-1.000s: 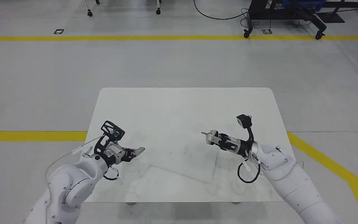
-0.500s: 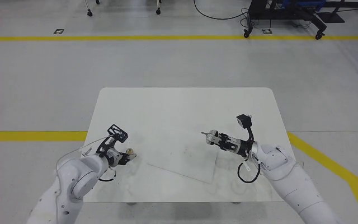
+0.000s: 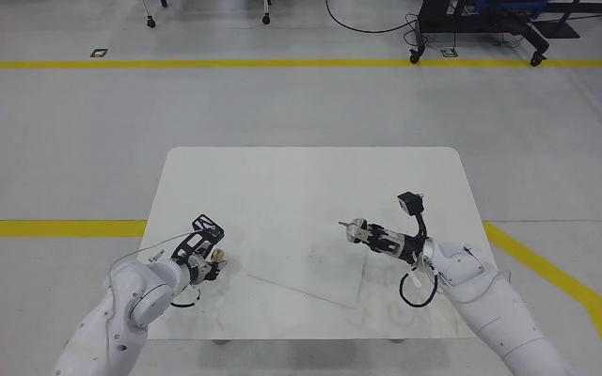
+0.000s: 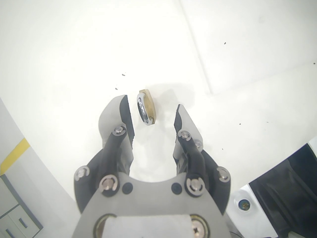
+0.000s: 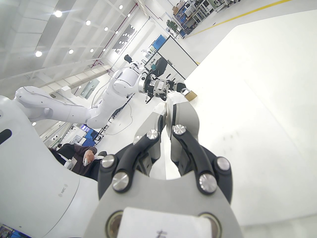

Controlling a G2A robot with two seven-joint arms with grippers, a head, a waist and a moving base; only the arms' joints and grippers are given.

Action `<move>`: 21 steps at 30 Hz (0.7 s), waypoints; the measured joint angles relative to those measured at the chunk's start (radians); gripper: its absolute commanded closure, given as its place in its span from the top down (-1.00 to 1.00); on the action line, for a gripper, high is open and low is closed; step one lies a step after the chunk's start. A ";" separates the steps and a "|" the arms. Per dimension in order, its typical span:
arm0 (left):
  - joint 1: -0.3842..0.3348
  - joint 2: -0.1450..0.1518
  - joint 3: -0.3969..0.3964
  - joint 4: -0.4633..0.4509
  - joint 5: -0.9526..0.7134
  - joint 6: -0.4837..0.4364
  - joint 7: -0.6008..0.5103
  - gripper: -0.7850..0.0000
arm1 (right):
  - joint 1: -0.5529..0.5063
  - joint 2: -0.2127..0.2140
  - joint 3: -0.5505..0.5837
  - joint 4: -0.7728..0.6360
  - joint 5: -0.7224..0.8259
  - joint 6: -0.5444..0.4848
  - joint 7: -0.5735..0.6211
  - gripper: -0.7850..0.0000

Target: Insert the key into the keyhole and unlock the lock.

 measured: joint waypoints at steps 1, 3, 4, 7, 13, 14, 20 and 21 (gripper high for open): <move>0.000 0.000 0.000 0.000 -0.001 0.001 -0.001 -0.22 | 0.000 0.000 0.000 0.000 0.000 0.000 0.000 -1.00; 0.000 0.001 -0.001 -0.001 -0.003 0.003 -0.003 -0.47 | 0.000 0.000 0.000 0.000 0.000 0.000 0.000 -1.00; 0.001 0.001 -0.001 -0.002 -0.004 0.003 -0.004 -0.58 | 0.000 0.000 0.000 0.000 0.000 0.000 0.000 -1.00; 0.003 0.002 -0.002 -0.005 -0.005 0.004 -0.010 -1.00 | 0.000 0.000 0.000 0.000 0.000 0.000 0.000 -1.00; 0.002 0.002 -0.002 0.011 -0.006 0.029 -0.003 -1.00 | 0.000 0.000 0.000 0.000 0.000 0.000 0.000 -1.00; 0.000 0.002 0.000 0.014 -0.004 0.030 0.000 -1.00 | 0.000 0.000 0.000 0.000 0.000 0.000 0.000 -1.00; -0.002 0.003 -0.005 0.018 -0.001 0.032 0.035 -1.00 | 0.000 0.000 0.000 0.000 0.000 0.000 0.000 -1.00; -0.002 0.003 -0.006 0.019 -0.001 0.031 0.038 -1.00 | 0.000 0.000 0.000 0.000 0.000 0.000 0.000 -1.00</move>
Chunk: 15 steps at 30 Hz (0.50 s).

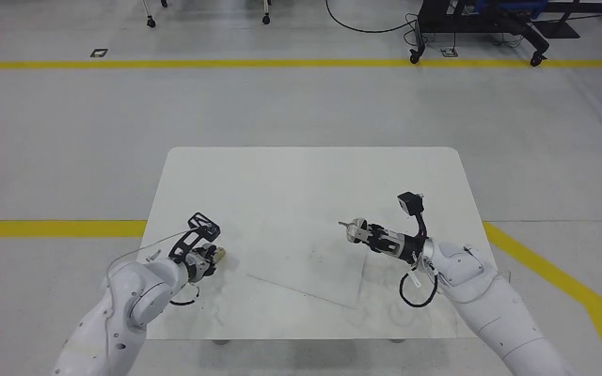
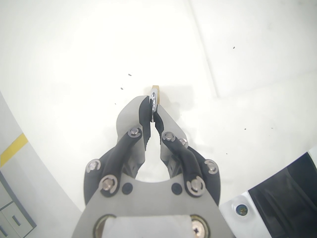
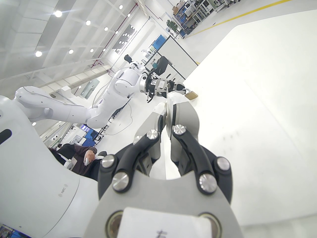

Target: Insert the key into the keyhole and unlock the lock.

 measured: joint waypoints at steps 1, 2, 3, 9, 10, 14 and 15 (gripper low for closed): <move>0.000 0.000 -0.001 0.000 0.000 -0.001 0.002 -1.00 | 0.000 0.000 0.000 0.000 0.000 0.000 0.000 -1.00; 0.000 0.001 -0.002 0.001 -0.001 -0.001 0.004 -1.00 | 0.000 0.000 0.000 0.000 0.000 0.000 0.000 -1.00; 0.000 0.001 -0.003 0.001 -0.004 -0.001 0.007 -1.00 | 0.000 0.000 0.000 0.000 0.000 0.000 0.000 -1.00; -0.008 0.000 -0.003 0.015 -0.026 0.004 0.017 -0.25 | 0.000 0.000 0.000 0.000 0.000 0.000 0.000 -1.00; -0.010 0.000 -0.002 0.019 -0.027 0.004 0.017 -0.11 | 0.000 0.000 0.000 0.000 0.000 0.000 0.000 -1.00; -0.018 -0.001 0.001 0.031 -0.029 0.010 0.016 -0.10 | 0.000 0.000 0.000 0.000 0.000 0.000 0.000 -1.00; -0.019 -0.001 0.002 0.032 -0.029 0.013 0.016 -0.12 | 0.000 0.000 0.000 0.000 0.000 0.000 0.000 -1.00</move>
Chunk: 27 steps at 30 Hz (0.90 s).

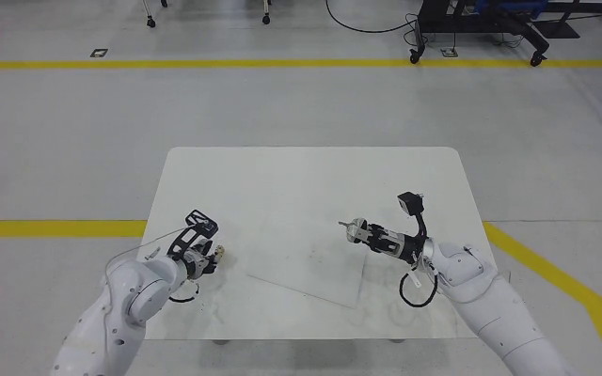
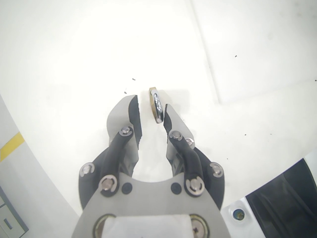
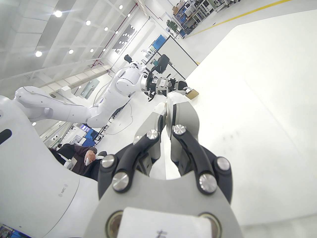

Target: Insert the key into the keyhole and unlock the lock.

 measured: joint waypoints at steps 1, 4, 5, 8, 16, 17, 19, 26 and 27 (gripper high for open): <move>-0.001 0.000 0.001 0.000 0.000 0.002 0.000 -0.17 | 0.000 0.000 0.000 0.000 0.000 0.000 0.000 -1.00; -0.004 0.000 0.003 -0.001 -0.002 0.003 -0.001 -0.33 | 0.000 0.000 0.000 0.000 0.000 0.000 0.000 -1.00; -0.006 0.000 0.003 0.000 -0.003 0.003 0.000 -0.42 | 0.000 0.000 0.000 0.000 0.000 0.000 0.000 -1.00; -0.012 -0.001 0.005 0.006 -0.006 0.005 0.008 -0.51 | 0.000 0.000 0.000 0.000 0.000 0.000 0.000 -1.00; -0.030 -0.003 0.025 0.025 -0.007 0.006 0.003 -0.95 | 0.000 0.000 0.000 0.000 0.000 0.000 0.000 -1.00; -0.032 -0.003 0.027 0.027 -0.006 0.006 0.002 -1.00 | 0.000 0.000 0.000 0.000 0.000 0.000 0.000 -1.00; -0.034 -0.004 0.029 0.027 -0.005 0.005 0.002 -1.00 | 0.000 0.000 0.000 0.000 0.000 0.000 0.000 -1.00; -0.018 0.003 0.010 0.002 -0.070 -0.059 -0.030 -1.00 | 0.000 0.000 0.000 0.000 0.000 0.000 0.000 -1.00; -0.015 0.004 0.005 -0.002 -0.081 -0.071 -0.031 -1.00 | 0.000 0.000 0.000 0.000 0.000 0.000 0.000 -1.00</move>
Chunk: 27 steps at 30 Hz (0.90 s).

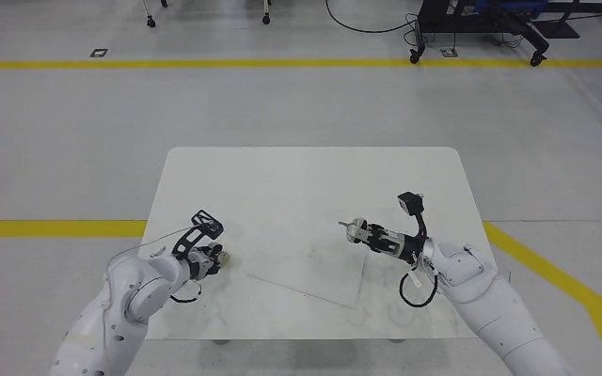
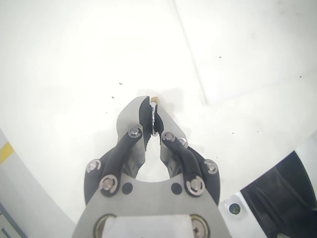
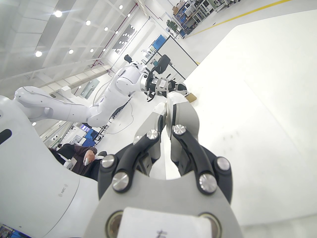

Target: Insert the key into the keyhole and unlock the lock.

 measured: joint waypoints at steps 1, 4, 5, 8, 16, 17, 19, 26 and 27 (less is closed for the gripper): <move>0.003 0.001 -0.006 -0.003 -0.013 -0.011 0.002 -1.00 | 0.000 0.000 0.000 0.000 0.000 0.000 0.000 -1.00; 0.008 0.005 -0.039 0.003 -0.082 -0.036 0.025 -1.00 | 0.000 0.000 0.000 0.000 0.000 0.000 0.000 -1.00; 0.007 0.006 -0.055 0.009 -0.118 -0.042 0.038 -1.00 | 0.000 0.000 0.000 0.000 0.000 0.000 0.000 -1.00; 0.009 0.008 -0.101 0.028 -0.244 -0.074 0.078 -1.00 | 0.000 0.000 0.000 0.000 0.000 0.000 0.000 -1.00; -0.050 0.014 -0.155 0.120 -0.576 -0.190 0.081 -1.00 | 0.000 0.000 0.000 0.000 0.000 0.000 0.000 -1.00; -0.067 0.013 -0.145 0.132 -0.612 -0.206 0.069 -1.00 | 0.000 0.000 0.000 0.000 0.000 0.000 0.000 -1.00; -0.093 0.012 -0.128 0.148 -0.664 -0.220 0.057 -1.00 | 0.000 0.000 0.000 0.000 0.000 0.000 0.000 -1.00; -0.125 0.009 -0.104 0.167 -0.727 -0.229 0.042 -1.00 | 0.000 0.000 0.000 0.000 0.000 0.000 0.000 -1.00; -0.125 0.009 -0.104 0.167 -0.727 -0.229 0.042 -1.00 | 0.000 0.000 0.000 0.000 0.000 0.000 0.000 -1.00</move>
